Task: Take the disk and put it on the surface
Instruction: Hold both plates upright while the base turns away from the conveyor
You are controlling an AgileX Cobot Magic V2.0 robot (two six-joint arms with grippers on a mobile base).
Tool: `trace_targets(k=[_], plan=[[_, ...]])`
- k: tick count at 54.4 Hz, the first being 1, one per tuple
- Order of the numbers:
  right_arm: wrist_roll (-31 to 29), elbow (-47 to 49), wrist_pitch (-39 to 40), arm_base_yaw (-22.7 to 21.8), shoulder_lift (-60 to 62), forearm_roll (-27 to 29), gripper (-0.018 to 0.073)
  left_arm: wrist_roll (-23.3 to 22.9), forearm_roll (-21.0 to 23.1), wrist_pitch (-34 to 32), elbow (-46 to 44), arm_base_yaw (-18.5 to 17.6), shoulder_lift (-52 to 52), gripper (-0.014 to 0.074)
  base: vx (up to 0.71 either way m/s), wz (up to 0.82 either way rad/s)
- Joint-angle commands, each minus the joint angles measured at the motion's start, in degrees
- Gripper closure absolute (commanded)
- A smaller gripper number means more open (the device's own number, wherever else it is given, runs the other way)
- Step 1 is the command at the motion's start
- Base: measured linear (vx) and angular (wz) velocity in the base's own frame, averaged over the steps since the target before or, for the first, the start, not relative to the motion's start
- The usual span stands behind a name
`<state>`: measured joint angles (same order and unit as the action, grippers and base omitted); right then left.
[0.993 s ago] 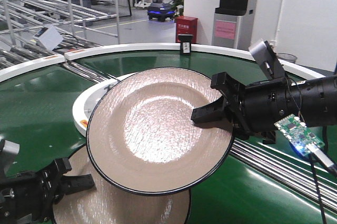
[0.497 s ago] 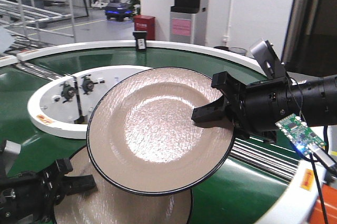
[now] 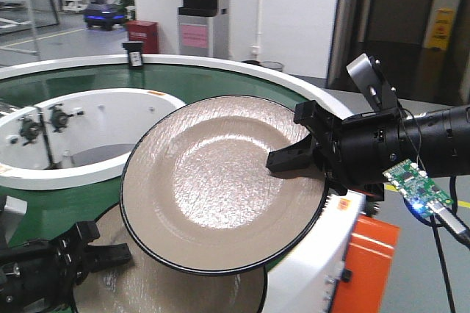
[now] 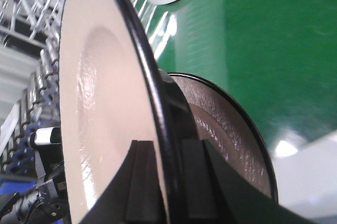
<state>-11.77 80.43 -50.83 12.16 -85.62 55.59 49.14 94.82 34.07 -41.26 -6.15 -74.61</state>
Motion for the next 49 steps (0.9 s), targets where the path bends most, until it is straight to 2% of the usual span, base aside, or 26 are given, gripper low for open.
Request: trace_targets(k=[1,23,49], plan=[[0.0,2.3,3.2,-0.2,2.6,6.0,0.0568,-1.0,6.3,3.2,-2.1,-0.3,1.9,0.0596,-0.11,-0.39],[0.0,2.3,3.2,-0.2,2.6,5.9,0.0568,-1.0,6.3,3.2,-2.1,-0.3,1.9,0.0596,-0.09,-0.48],[0.0,2.3,3.2,-0.2,2.6,5.9,0.0568,-1.0,6.3,3.2,-2.1,-0.3,1.9,0.0595,-0.02,-0.63]])
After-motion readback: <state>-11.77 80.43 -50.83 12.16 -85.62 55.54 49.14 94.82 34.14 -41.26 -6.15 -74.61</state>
